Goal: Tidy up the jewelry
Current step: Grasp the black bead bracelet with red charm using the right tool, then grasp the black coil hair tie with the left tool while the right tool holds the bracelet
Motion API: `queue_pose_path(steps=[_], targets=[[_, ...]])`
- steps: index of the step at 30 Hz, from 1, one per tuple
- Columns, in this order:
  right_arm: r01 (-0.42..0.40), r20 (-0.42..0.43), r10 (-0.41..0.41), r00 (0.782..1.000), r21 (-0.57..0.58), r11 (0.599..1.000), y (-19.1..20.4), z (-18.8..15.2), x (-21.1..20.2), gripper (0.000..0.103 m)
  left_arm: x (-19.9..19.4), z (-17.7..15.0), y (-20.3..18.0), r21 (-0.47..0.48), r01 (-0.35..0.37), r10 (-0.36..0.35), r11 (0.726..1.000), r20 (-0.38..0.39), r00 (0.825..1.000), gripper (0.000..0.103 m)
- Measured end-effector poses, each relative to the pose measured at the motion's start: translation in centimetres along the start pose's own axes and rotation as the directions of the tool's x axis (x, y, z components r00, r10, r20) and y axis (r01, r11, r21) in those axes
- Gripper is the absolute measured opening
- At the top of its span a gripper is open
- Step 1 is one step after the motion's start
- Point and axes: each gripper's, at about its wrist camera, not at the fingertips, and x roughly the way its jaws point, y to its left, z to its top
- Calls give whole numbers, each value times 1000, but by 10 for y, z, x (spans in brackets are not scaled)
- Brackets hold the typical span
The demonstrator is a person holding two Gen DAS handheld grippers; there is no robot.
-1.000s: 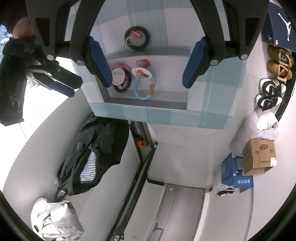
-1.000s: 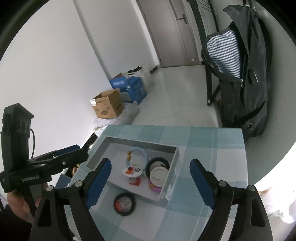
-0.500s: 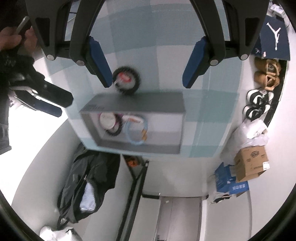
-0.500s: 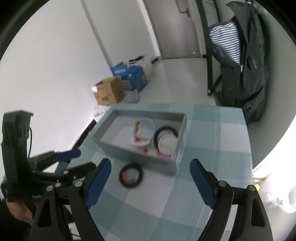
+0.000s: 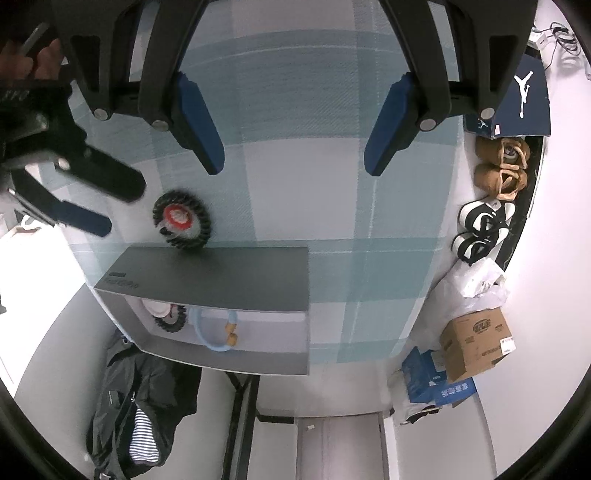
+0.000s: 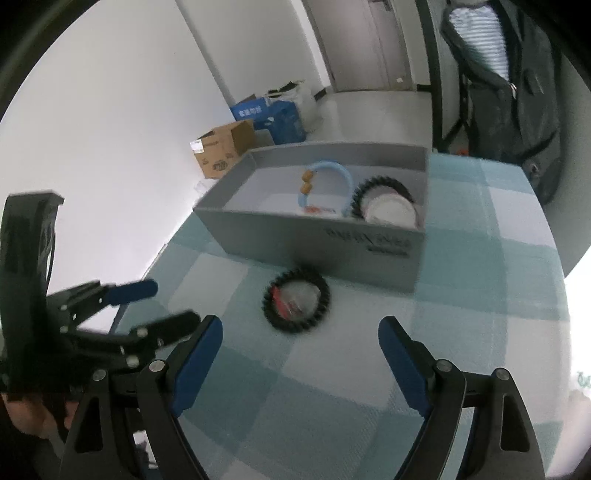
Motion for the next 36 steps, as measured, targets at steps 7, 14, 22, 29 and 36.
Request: queue_pose_path(steps=[7, 14, 22, 29, 36], targets=[[19, -20, -20, 1000, -52, 998, 9, 8, 13, 75, 1, 2, 1, -14, 2, -2, 1000, -9, 1000, 74], [36, -32, -40, 999, -114, 993, 14, 11, 23, 45, 4, 0, 0, 16, -25, 25, 1000, -6, 1000, 74], [49, -36, -55, 998, -159, 986, 19, 8, 29, 26, 7, 2, 2, 4, -19, 19, 1000, -20, 1000, 74], [20, -28, -24, 999, -146, 989, 15, 8, 21, 3, 8, 3, 2, 0, -17, 17, 1000, -23, 1000, 74], [3, -28, -6, 1000, -118, 993, 8, 9, 17, 6, 9, 4, 2, -4, -13, 13, 1000, -23, 1000, 74]])
